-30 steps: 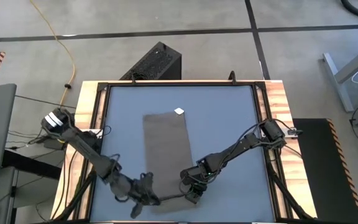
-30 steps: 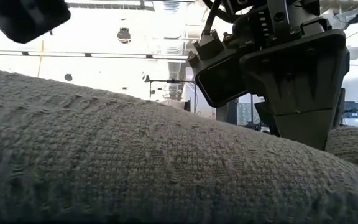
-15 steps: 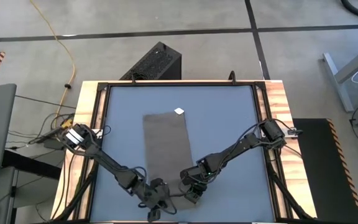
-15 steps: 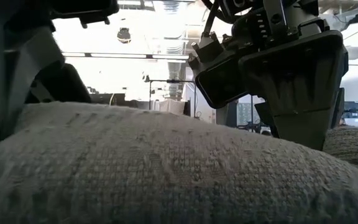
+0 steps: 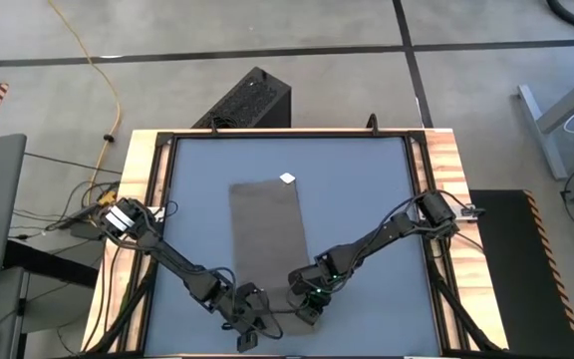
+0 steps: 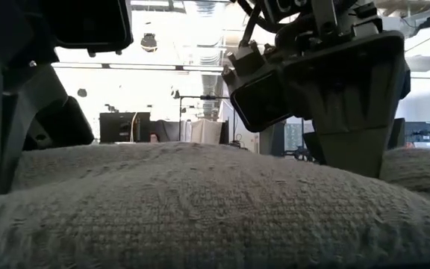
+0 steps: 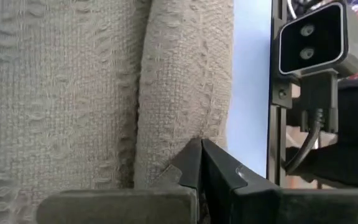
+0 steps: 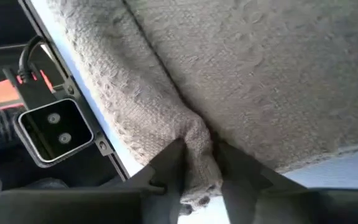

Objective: Roll towel
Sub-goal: Roll the grey towel

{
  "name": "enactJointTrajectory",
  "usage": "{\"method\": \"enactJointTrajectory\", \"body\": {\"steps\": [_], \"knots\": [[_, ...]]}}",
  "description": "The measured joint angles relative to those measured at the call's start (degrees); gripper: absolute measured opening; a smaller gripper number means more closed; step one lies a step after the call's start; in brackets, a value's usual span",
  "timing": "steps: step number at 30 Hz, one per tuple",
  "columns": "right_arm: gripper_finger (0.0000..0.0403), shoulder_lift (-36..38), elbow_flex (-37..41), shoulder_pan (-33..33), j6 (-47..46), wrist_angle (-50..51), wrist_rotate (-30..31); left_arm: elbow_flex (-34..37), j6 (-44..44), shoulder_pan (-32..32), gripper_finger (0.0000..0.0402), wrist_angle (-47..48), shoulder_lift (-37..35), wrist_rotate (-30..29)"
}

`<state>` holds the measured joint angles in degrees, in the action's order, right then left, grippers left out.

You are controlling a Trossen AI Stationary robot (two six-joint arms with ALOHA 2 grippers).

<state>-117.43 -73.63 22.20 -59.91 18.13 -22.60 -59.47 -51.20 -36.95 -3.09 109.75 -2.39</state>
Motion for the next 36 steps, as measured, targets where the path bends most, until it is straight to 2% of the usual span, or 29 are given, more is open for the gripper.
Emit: {"method": "enactJointTrajectory", "body": {"steps": [10, 19, 24, 28, 30, 36], "knots": [[0.0217, 5.4, 0.2, -0.6, 2.9, 6.9, 0.8, 4.3, -5.0, 0.0, 0.0000, -5.9, 0.0, 1.5], [0.0234, 15.4, 0.1, 3.5, 9.4, 11.9, 8.4, 4.4, -5.4, 0.5, 0.0000, -5.9, 0.0, 3.6], [0.0234, 17.5, 0.0, 9.9, 26.6, 8.8, 18.5, 4.4, -4.3, 1.7, 0.0000, -5.9, 0.0, 6.3], [0.0234, 15.8, 0.0, 15.7, 46.2, 6.2, 27.3, 4.4, -3.3, 2.8, 0.0000, -5.9, 0.0, 8.2], [0.0234, 14.8, 0.0, 17.6, 53.1, 5.1, 31.8, 4.4, -3.0, 3.1, 0.0000, -6.1, 0.0, 9.1], [0.0234, 11.9, -0.1, 20.6, 60.9, 4.5, 41.9, 4.5, -2.2, 3.9, 0.0000, -7.1, 0.0, 10.1]]}}
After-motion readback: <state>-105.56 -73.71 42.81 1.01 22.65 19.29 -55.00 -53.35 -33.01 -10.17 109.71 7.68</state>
